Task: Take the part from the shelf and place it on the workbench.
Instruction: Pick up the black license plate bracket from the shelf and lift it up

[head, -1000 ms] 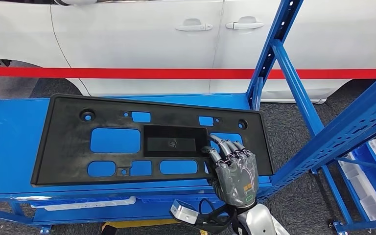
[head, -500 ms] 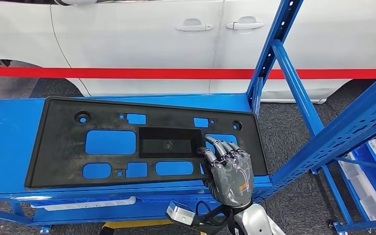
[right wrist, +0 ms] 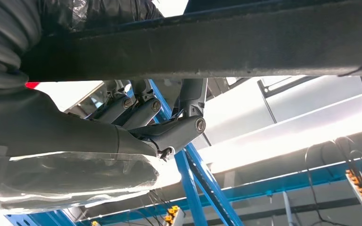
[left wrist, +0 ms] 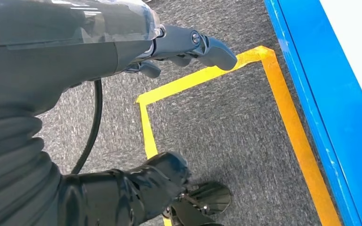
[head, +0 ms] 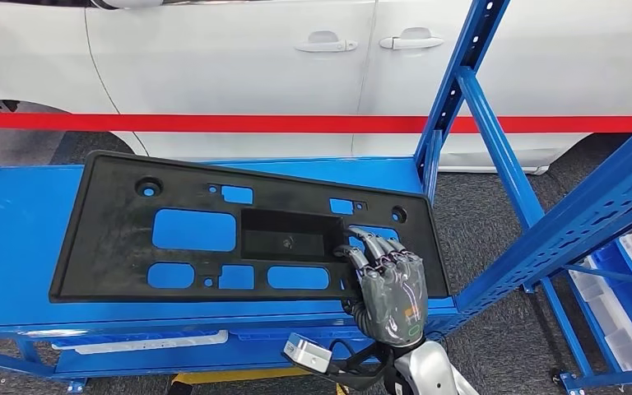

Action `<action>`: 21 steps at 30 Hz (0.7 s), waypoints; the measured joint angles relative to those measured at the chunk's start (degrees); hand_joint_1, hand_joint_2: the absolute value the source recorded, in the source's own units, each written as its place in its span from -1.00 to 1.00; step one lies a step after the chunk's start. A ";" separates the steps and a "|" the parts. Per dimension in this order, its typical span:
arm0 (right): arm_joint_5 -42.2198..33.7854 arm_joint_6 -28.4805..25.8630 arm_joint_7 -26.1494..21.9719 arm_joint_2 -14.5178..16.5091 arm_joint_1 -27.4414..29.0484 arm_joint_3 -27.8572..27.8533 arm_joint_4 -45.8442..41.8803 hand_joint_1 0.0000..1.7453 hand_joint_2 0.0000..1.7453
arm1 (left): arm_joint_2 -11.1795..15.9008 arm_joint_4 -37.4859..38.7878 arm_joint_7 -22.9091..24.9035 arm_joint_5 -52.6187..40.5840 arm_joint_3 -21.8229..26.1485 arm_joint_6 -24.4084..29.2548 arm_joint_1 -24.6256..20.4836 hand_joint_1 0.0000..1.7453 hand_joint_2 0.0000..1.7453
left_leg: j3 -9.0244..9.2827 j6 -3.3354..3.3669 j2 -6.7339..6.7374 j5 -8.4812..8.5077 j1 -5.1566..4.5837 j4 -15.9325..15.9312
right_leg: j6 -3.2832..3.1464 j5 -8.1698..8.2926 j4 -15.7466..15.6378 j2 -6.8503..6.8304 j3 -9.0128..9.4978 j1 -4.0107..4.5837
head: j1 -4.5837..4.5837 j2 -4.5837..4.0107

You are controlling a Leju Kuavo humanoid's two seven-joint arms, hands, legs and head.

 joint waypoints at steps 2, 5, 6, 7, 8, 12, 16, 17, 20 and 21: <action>-0.16 0.00 -0.09 0.00 0.00 0.00 0.00 1.00 1.00 | 0.00 0.00 0.01 0.00 0.00 0.03 0.00 -1.00 1.00 | 0.00 0.00 0.00 0.00 0.00 0.00 | 0.00 0.00 0.00 0.00 0.00 0.00 | -0.01 0.00; -0.16 0.01 -0.22 0.00 0.00 0.00 0.00 1.00 1.00 | 0.00 0.00 0.01 0.00 0.00 0.04 0.00 -1.00 1.00 | 0.00 0.00 0.00 0.00 0.00 0.00 | 0.00 0.00 0.00 0.00 0.00 0.00 | -0.01 0.01; -0.16 0.01 -0.25 0.00 0.00 0.00 0.00 1.00 1.00 | 0.00 0.00 0.02 0.00 0.00 0.04 0.00 -1.00 1.00 | 0.00 0.00 0.00 0.00 0.00 0.00 | 0.00 0.00 0.00 0.00 0.00 0.00 | -0.01 0.01; -0.16 0.01 -0.27 0.00 0.00 0.00 0.00 1.00 1.00 | 0.00 0.00 0.02 0.00 0.00 0.05 0.00 -1.00 1.00 | 0.00 0.00 0.00 0.00 0.00 0.00 | 0.00 0.00 0.00 0.00 0.00 0.00 | -0.01 0.01; -0.18 0.01 -0.30 0.01 0.00 0.00 0.00 1.00 1.00 | 0.00 0.00 0.02 0.00 0.00 0.05 0.00 -1.00 1.00 | 0.00 0.00 0.00 0.00 0.00 0.00 | 0.00 0.00 0.00 0.00 0.00 0.00 | -0.01 0.01; -0.46 -0.02 -0.47 0.10 0.00 0.00 0.00 1.00 1.00 | 0.00 0.00 0.01 0.00 0.00 0.05 0.00 -1.00 1.00 | 0.00 0.00 0.00 0.00 0.00 0.00 | 0.00 0.00 0.00 0.00 0.00 0.00 | -0.01 0.01; -1.17 0.05 -0.85 0.22 -0.01 0.00 0.00 1.00 1.00 | 0.00 0.00 -0.01 0.00 0.00 0.03 0.00 -1.00 1.00 | 0.00 0.00 0.00 0.00 0.00 0.00 | 0.00 0.00 0.00 0.00 0.00 0.00 | -0.01 0.01; -1.32 0.08 -0.96 0.22 -0.01 0.00 0.00 1.00 1.00 | 0.00 0.00 -0.03 0.00 0.00 0.03 0.00 -1.00 1.00 | 0.00 0.00 0.00 0.00 0.00 0.00 | 0.00 0.00 0.00 0.00 0.00 0.00 | -0.01 0.01; -1.76 0.15 -1.40 0.26 -0.04 0.00 0.00 1.00 1.00 | 0.00 0.00 -0.10 0.00 0.00 0.03 -0.01 -1.00 1.00 | 0.00 0.00 0.00 0.00 0.00 0.00 | 0.00 0.00 0.00 0.00 0.00 0.00 | -0.01 0.01; -1.86 0.19 -1.53 0.26 -0.06 0.00 0.00 1.00 1.00 | 0.00 0.00 -0.13 0.00 0.00 0.03 -0.01 -1.00 1.00 | 0.00 0.00 0.00 0.00 0.00 0.00 | 0.00 0.00 0.00 0.00 0.00 0.00 | -0.01 0.01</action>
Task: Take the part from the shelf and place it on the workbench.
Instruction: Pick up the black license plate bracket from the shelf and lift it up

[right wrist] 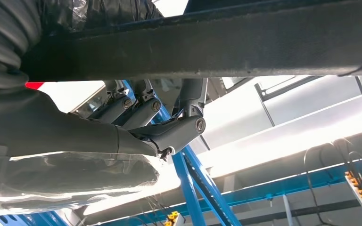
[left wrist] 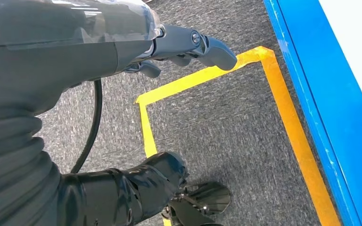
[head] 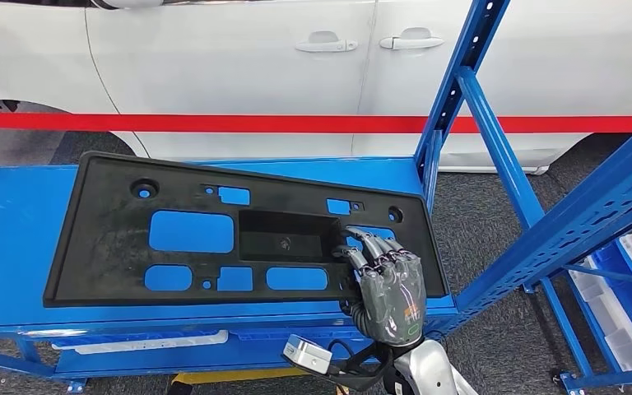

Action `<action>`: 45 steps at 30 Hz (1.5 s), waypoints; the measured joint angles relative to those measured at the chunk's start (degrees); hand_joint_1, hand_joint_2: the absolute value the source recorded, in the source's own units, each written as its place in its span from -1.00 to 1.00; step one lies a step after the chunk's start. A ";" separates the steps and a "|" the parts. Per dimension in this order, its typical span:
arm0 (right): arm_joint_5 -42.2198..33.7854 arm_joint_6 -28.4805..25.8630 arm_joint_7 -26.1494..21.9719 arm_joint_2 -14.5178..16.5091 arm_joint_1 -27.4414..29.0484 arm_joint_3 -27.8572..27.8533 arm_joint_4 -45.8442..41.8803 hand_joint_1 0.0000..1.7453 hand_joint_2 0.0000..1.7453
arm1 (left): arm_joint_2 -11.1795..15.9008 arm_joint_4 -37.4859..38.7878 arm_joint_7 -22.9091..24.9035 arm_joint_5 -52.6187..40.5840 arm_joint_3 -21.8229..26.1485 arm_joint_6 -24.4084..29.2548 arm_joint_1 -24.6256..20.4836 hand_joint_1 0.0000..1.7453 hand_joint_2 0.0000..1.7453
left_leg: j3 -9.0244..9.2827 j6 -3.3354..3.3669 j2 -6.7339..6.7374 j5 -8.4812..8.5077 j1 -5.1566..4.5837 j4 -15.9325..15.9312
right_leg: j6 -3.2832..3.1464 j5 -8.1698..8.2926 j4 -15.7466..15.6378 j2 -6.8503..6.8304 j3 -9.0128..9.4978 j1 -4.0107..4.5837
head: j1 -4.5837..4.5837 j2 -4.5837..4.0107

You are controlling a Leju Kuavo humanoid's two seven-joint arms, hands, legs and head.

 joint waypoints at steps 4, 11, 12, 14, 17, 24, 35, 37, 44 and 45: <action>-0.05 0.14 -0.15 0.00 -0.09 0.00 0.00 1.00 1.00 | 0.00 0.00 -0.13 -0.04 0.00 0.00 -0.02 -1.00 1.00 | 0.00 0.00 0.00 0.00 0.00 0.00 | 0.00 0.00 0.00 0.00 0.00 0.00 | 0.00 0.00; -0.05 0.15 -0.15 0.00 -0.11 0.00 0.00 1.00 1.00 | 0.00 0.00 -0.15 -0.04 0.00 0.00 -0.02 -1.00 1.00 | 0.00 0.00 0.00 0.00 0.00 0.00 | 0.00 0.00 0.00 0.00 0.00 0.00 | 0.00 0.00; -0.05 0.15 -0.15 0.00 -0.11 0.00 0.00 1.00 1.00 | 0.00 0.00 -0.15 -0.04 0.00 0.00 -0.02 -1.00 1.00 | 0.00 0.00 0.00 0.00 0.00 0.00 | 0.00 0.00 0.00 0.00 0.00 0.00 | 0.00 0.00; -0.05 0.15 -0.15 0.00 -0.11 0.00 0.00 1.00 1.00 | 0.00 0.00 -0.15 -0.04 0.00 0.00 -0.02 -1.00 1.00 | 0.00 0.00 0.00 0.00 0.00 0.00 | 0.00 0.00 0.00 0.00 0.00 0.00 | 0.00 -0.01; -0.05 0.20 -0.17 0.00 -0.14 0.00 0.00 1.00 1.00 | 0.00 0.00 -0.15 -0.04 0.00 -0.05 -0.02 -1.00 1.00 | 0.00 0.00 0.00 0.00 0.00 0.00 | 0.00 0.00 0.00 0.00 0.00 0.00 | 0.00 0.00; -0.21 0.85 -0.36 0.00 -0.75 0.00 0.00 1.00 1.00 | 0.00 0.00 -0.15 -0.08 0.00 -0.19 -0.05 -1.00 1.00 | 0.00 0.00 0.00 0.00 0.00 0.00 | 0.00 0.00 0.00 0.00 0.00 0.00 | 0.00 0.00; 1.16 2.07 -1.29 -0.01 -2.28 0.03 0.42 1.00 1.00 | 0.00 0.00 -0.05 -0.60 0.00 -0.36 -0.16 -1.00 1.00 | 0.00 0.00 0.00 0.00 0.00 0.00 | 0.00 0.00 0.00 0.00 0.00 0.00 | 0.00 0.00; 1.77 2.07 -1.25 -0.02 -2.59 0.05 0.59 1.00 1.00 | 0.00 0.00 0.00 -0.67 0.00 -0.45 -0.17 -1.00 1.00 | 0.00 0.00 0.00 0.00 0.00 0.00 | 0.00 0.00 0.00 0.00 0.00 0.00 | 0.00 0.00; -0.59 1.74 -1.95 -0.03 -2.99 0.27 0.72 1.00 1.00 | -0.02 0.00 -0.01 -0.62 0.00 -0.51 -0.19 -1.00 1.00 | 0.01 0.00 0.00 0.00 0.00 0.00 | 0.00 0.00 0.00 0.00 0.00 0.00 | 0.00 0.00; -1.63 1.70 -2.40 -0.04 -3.00 0.31 0.70 1.00 1.00 | -0.02 0.00 -0.03 -0.58 0.00 -0.51 -0.19 -1.00 1.00 | 0.00 0.00 0.00 0.00 0.00 0.00 | 0.00 0.00 0.00 0.00 0.00 0.00 | 0.00 0.00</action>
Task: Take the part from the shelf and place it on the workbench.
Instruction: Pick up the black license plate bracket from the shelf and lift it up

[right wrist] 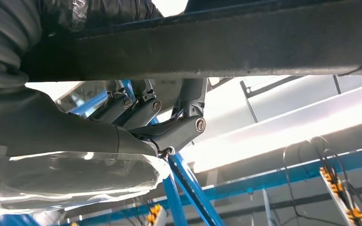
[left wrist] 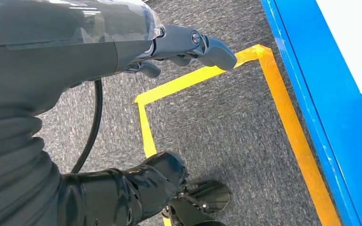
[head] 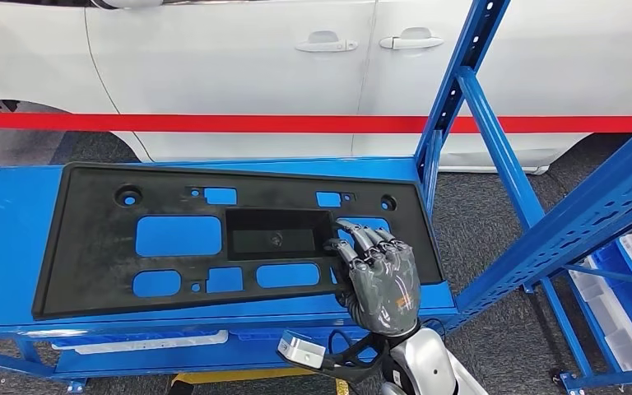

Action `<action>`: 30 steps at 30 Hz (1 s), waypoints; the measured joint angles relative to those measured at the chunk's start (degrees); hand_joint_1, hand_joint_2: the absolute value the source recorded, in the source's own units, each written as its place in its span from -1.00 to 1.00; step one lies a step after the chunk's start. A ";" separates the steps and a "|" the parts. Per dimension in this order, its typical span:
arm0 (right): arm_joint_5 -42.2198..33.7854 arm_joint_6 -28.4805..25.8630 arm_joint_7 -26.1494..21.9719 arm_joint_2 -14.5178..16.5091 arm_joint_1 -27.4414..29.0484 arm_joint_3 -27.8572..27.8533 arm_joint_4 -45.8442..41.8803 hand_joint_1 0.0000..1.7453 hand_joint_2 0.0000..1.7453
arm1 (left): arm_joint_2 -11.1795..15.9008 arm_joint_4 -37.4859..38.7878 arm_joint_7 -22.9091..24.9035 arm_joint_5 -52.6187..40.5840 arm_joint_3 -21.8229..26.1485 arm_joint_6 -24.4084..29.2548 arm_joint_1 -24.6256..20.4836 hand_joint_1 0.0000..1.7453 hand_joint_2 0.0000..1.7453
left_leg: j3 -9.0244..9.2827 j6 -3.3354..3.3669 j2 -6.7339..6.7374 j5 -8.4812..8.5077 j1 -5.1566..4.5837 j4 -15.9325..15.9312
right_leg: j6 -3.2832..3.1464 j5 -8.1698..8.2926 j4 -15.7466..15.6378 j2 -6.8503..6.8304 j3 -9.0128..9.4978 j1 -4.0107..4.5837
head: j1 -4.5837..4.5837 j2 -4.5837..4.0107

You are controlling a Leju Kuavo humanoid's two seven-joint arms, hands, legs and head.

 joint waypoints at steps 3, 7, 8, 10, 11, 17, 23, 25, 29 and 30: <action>-2.77 -0.03 -1.25 -0.03 -0.01 0.15 -0.20 1.00 1.00 | 0.00 0.00 -0.14 0.02 0.00 -0.03 0.00 -1.00 1.00 | -0.01 0.01 0.00 -0.01 -0.03 0.03 | 0.02 0.02 -0.03 0.00 0.00 -0.02 | 0.01 -0.01; -4.33 -0.16 -2.01 -0.05 -0.01 0.40 -0.31 1.00 1.00 | 0.00 0.00 -0.21 0.02 0.00 -0.10 0.00 -1.00 1.00 | -0.07 0.02 0.00 -0.02 -0.20 0.18 | 0.09 0.07 -0.05 0.00 0.00 -0.08 | 0.00 0.00; -4.46 -0.23 -2.08 -0.05 -0.01 0.43 -0.31 1.00 1.00 | 0.00 0.00 -0.21 0.02 0.00 -0.10 0.00 -1.00 1.00 | -0.10 0.03 0.00 -0.02 -0.24 0.22 | 0.12 0.09 -0.05 0.00 0.00 -0.09 | 0.00 0.00; -4.55 -0.49 -2.17 -0.05 -0.01 0.46 -0.31 1.00 1.00 | 0.00 0.00 -0.21 0.01 0.00 -0.11 0.00 -1.00 1.00 | -0.18 0.06 0.00 -0.03 -0.29 0.35 | 0.22 0.15 -0.06 0.00 -0.01 -0.13 | 0.00 0.00; -4.40 -0.69 -2.21 -0.05 -0.01 0.47 -0.31 1.00 1.00 | 0.00 0.00 -0.21 0.01 0.00 -0.12 0.00 -1.00 1.00 | -0.23 0.08 0.00 -0.04 -0.32 0.43 | 0.28 0.19 -0.06 0.00 -0.01 -0.15 | 0.00 0.00; -3.05 -1.82 -2.21 0.01 0.09 0.48 -0.63 1.00 1.00 | -0.02 0.00 -0.21 0.01 0.00 -0.08 -0.02 -1.00 1.00 | -0.40 1.21 0.12 0.61 0.00 0.11 | 1.09 -0.05 0.27 -0.01 -0.25 -0.28 | 0.02 -0.01; -2.63 -1.73 -1.71 -0.01 0.64 0.45 -0.77 1.00 1.00 | -0.07 0.00 -0.23 0.02 0.00 0.01 0.02 -1.00 1.00 | -0.84 1.94 0.33 1.20 -0.01 -0.11 | 1.17 -7.68 16.26 0.03 -7.05 -0.19 | 0.03 -0.01; -2.64 -1.73 -1.70 -0.01 0.70 0.45 -0.77 1.00 1.00 | -0.09 0.00 -0.24 0.02 0.00 0.01 0.01 -1.00 1.00 | -0.83 1.75 0.24 1.04 -0.03 0.18 | 0.76 -4.41 11.02 0.02 -4.14 -0.16 | 0.03 0.00; -2.64 -1.73 -1.70 0.00 0.68 0.43 -0.78 1.00 1.00 | -0.26 0.00 -0.26 0.02 0.02 0.03 -0.05 -1.00 1.00 | -1.23 0.73 0.15 0.55 -0.22 0.86 | -0.26 -1.66 1.04 0.07 0.72 0.40 | 0.01 0.00; -2.64 -1.73 -1.70 0.00 0.70 0.43 -0.79 1.00 1.00 | -0.29 0.00 -0.27 0.02 0.03 0.03 -0.05 -1.00 1.00 | -1.26 0.43 0.16 0.55 -0.24 0.85 | -0.39 -1.57 0.95 0.12 0.59 0.52 | 0.00 0.00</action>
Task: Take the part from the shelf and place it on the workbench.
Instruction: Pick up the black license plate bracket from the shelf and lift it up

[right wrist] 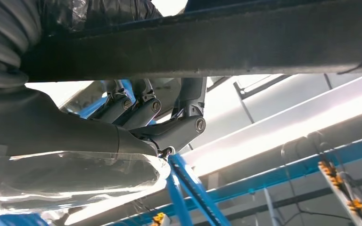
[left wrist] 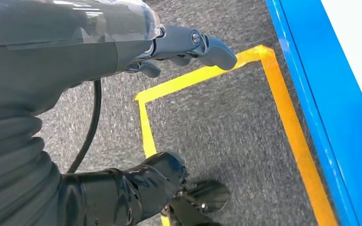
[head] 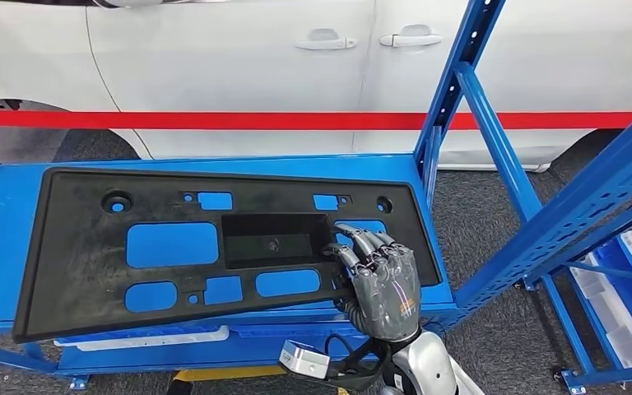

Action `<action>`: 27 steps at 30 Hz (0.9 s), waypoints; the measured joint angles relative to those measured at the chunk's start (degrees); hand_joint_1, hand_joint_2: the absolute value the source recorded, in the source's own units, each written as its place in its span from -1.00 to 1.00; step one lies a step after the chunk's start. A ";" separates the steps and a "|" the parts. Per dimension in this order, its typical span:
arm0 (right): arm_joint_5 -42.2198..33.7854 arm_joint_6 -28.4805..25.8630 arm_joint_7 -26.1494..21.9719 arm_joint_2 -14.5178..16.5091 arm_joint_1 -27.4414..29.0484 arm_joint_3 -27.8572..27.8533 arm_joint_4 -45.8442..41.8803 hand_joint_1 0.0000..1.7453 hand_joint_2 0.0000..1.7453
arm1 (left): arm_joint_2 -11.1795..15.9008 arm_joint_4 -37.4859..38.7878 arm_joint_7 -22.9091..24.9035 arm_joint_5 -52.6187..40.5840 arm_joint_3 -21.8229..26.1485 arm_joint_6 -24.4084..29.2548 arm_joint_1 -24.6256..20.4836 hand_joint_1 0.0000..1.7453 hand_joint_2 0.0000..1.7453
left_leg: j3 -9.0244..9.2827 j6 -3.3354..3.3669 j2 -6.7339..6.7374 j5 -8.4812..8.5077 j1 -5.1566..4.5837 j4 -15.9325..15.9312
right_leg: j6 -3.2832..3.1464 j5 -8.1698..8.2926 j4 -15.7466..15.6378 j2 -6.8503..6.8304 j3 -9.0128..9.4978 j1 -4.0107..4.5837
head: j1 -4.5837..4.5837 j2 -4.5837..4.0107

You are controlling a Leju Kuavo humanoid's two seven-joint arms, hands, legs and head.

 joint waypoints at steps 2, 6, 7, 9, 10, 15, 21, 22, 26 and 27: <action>0.00 0.00 0.02 0.02 -0.01 -0.01 -0.01 1.00 1.00 | -0.03 0.00 -0.02 0.00 0.01 0.01 -0.02 -1.00 1.00 | -0.17 -0.66 -0.01 -0.50 0.11 0.32 | -0.55 0.21 -0.42 0.01 0.14 -0.30 | 0.00 0.00; 0.00 0.01 0.05 0.10 -0.07 -0.02 -0.01 1.00 1.00 | -0.02 0.00 -0.03 0.02 0.02 0.07 -0.04 -1.00 1.00 | -5.10 -2.12 -0.09 -6.56 0.61 11.31 | -1.44 0.49 -0.93 -0.13 0.28 -0.63 | -0.04 0.01; 0.00 0.03 0.05 0.10 -0.04 -0.02 0.01 1.00 1.00 | -0.02 0.00 -0.03 0.02 0.02 0.07 0.01 -1.00 1.00 | -6.63 -2.36 -0.09 -7.59 0.76 14.48 | -1.45 0.48 -0.89 -0.12 0.24 -0.64 | -0.04 0.00; -0.02 0.10 0.07 0.10 -0.01 -0.02 0.02 1.00 1.00 | -0.02 0.00 -0.03 0.02 0.02 0.07 0.08 -1.00 1.00 | -7.06 -2.65 -0.08 -6.39 1.05 15.10 | -1.38 0.43 -0.78 -0.06 0.26 -0.73 | -0.04 -0.01; -0.03 0.15 0.10 0.10 -0.01 -0.02 0.02 1.00 1.00 | -0.02 0.00 -0.03 0.02 0.02 0.07 0.08 -1.00 1.00 | -5.65 -2.74 -0.07 -4.33 1.20 12.07 | -1.27 0.35 -0.67 -0.01 0.32 -0.81 | -0.04 -0.01; -0.17 0.27 0.46 0.10 -0.11 -0.03 0.00 1.00 1.00 | -0.02 0.00 -0.01 0.03 0.02 0.09 -0.06 -1.00 1.00 | -0.35 -1.68 -0.49 -0.09 0.90 0.43 | 0.22 0.23 -0.15 0.22 0.13 -0.62 | -0.02 0.00; -2.39 0.73 0.60 0.10 -0.08 -0.15 0.01 1.00 1.00 | -0.03 0.00 0.28 0.05 0.04 0.64 -0.07 -1.00 1.00 | -0.50 0.61 -0.34 0.72 0.94 -0.17 | 1.27 -5.56 9.46 0.06 -4.17 -0.76 | 0.01 -0.01; -2.68 0.88 0.60 0.10 -0.02 -0.16 0.02 1.00 1.00 | -0.03 0.00 0.47 0.03 0.04 0.81 -0.05 -1.00 1.00 | -0.57 0.71 -0.33 0.73 0.80 -0.11 | 1.27 -6.96 13.07 0.06 -5.84 -0.70 | 0.00 -0.01; -3.12 1.03 0.66 0.10 0.14 -0.32 0.07 1.00 1.00 | -0.05 0.00 1.14 -0.03 0.04 1.53 -0.06 -1.00 1.00 | -0.53 0.87 -0.44 0.68 0.13 0.19 | 0.05 -3.09 9.26 0.06 -3.78 -0.18 | 0.00 0.01; -3.13 1.03 0.67 0.10 0.12 -0.41 0.07 1.00 1.00 | -0.13 0.00 1.26 -0.05 0.04 1.69 -0.07 -1.00 1.00 | -0.51 0.85 -0.47 0.66 -0.07 0.23 | -0.55 -1.57 5.40 0.02 -1.80 0.08 | -0.02 0.01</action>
